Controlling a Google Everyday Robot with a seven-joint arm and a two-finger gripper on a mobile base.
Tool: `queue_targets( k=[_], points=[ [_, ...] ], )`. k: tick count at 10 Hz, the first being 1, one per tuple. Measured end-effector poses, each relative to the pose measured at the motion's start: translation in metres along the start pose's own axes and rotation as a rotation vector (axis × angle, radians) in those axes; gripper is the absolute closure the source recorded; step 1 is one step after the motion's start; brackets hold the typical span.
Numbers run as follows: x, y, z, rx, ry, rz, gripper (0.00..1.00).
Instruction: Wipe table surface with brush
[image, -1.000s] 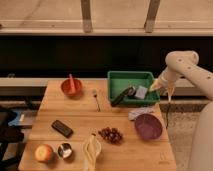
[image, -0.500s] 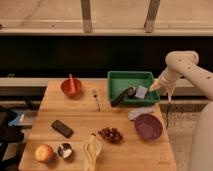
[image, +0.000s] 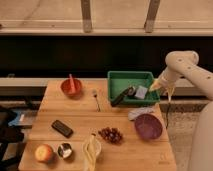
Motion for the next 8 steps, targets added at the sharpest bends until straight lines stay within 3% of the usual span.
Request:
queue_targets(
  k=[6,8],
  points=[
    [0.001,0.005,-0.003,-0.005,-0.008,-0.021,0.31],
    [0.002,0.030,-0.006,-0.015,-0.015,-0.064,0.31]
  ],
)
